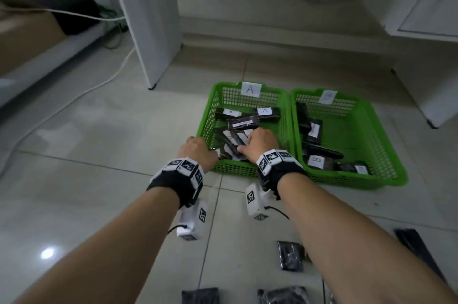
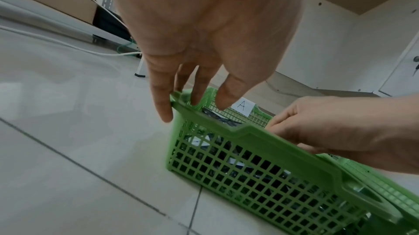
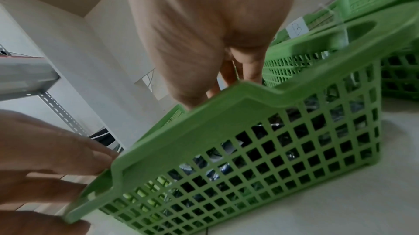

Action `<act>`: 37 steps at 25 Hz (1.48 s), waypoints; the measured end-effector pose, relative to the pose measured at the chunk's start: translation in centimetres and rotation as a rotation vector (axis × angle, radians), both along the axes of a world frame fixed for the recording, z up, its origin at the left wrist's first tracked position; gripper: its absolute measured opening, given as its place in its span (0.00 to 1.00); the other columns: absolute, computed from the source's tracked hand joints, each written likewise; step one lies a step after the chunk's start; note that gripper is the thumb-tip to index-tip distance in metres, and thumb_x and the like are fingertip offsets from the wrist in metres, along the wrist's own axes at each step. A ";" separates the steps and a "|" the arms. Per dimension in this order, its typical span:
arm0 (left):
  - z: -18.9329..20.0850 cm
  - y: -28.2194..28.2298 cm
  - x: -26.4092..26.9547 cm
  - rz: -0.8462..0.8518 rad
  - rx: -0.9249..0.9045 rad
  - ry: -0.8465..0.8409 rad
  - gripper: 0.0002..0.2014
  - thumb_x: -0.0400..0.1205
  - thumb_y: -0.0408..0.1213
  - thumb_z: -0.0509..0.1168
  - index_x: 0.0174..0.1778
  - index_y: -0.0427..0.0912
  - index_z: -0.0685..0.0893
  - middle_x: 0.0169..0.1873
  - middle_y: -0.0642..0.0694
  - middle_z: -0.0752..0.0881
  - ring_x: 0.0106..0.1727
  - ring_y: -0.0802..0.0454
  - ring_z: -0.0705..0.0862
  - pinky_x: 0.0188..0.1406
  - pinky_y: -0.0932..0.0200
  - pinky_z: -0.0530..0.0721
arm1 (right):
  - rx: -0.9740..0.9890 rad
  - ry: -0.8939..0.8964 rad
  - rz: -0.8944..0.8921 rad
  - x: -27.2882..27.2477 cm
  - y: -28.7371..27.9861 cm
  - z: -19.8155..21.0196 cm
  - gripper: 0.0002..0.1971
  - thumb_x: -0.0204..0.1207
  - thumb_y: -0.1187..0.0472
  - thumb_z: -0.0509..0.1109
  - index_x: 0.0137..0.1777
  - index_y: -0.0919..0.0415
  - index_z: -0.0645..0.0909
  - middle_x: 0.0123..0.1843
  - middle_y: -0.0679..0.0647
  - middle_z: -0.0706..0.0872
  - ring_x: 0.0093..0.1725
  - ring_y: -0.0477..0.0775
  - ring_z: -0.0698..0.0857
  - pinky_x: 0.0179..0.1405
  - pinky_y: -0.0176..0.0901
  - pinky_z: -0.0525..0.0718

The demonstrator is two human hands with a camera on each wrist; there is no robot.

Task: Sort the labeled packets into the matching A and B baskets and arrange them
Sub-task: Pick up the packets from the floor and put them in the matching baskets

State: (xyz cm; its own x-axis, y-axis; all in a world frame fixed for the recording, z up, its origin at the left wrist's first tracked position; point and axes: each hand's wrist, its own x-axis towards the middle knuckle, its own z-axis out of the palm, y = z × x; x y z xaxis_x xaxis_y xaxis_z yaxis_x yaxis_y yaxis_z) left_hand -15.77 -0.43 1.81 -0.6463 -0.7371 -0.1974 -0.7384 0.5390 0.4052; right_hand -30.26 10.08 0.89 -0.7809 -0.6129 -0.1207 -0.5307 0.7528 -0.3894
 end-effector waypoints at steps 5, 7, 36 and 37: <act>0.1 1.7 0.3 -0.012 -0.028 -0.017 0.21 0.77 0.44 0.64 0.64 0.38 0.81 0.72 0.34 0.75 0.74 0.35 0.72 0.72 0.43 0.74 | -0.187 0.029 -0.014 -0.2 3.7 0.9 0.10 0.75 0.55 0.76 0.39 0.62 0.88 0.41 0.57 0.91 0.42 0.58 0.89 0.35 0.42 0.82; 0.4 3.7 0.5 -0.034 -0.175 0.119 0.20 0.75 0.43 0.63 0.62 0.41 0.80 0.73 0.37 0.73 0.76 0.35 0.68 0.75 0.35 0.69 | -0.309 0.114 -0.036 -0.1 6.5 1.3 0.07 0.76 0.59 0.73 0.38 0.59 0.87 0.42 0.54 0.89 0.42 0.55 0.87 0.37 0.40 0.78; 3.4 13.2 0.2 -0.877 -0.092 0.195 0.20 0.78 0.50 0.69 0.63 0.46 0.78 0.49 0.52 0.84 0.46 0.51 0.82 0.48 0.56 0.82 | -0.742 -0.990 -0.574 5.1 27.1 -0.5 0.14 0.84 0.57 0.65 0.52 0.70 0.82 0.36 0.69 0.84 0.26 0.60 0.78 0.26 0.48 0.69; 5.1 11.7 0.0 -0.867 -0.126 0.192 0.20 0.80 0.50 0.68 0.64 0.46 0.77 0.48 0.52 0.84 0.46 0.52 0.82 0.47 0.57 0.81 | -0.804 -1.060 -0.537 5.3 25.9 0.7 0.15 0.85 0.56 0.64 0.56 0.70 0.82 0.38 0.71 0.85 0.27 0.60 0.78 0.27 0.49 0.69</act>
State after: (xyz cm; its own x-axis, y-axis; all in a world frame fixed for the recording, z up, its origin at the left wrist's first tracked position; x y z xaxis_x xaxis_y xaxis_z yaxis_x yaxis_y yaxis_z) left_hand -15.75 11.31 6.89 -0.9997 0.0162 0.0208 0.0229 0.9247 0.3800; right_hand -24.97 36.01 1.59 -0.6980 -0.4579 -0.5507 0.5470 0.1554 -0.8226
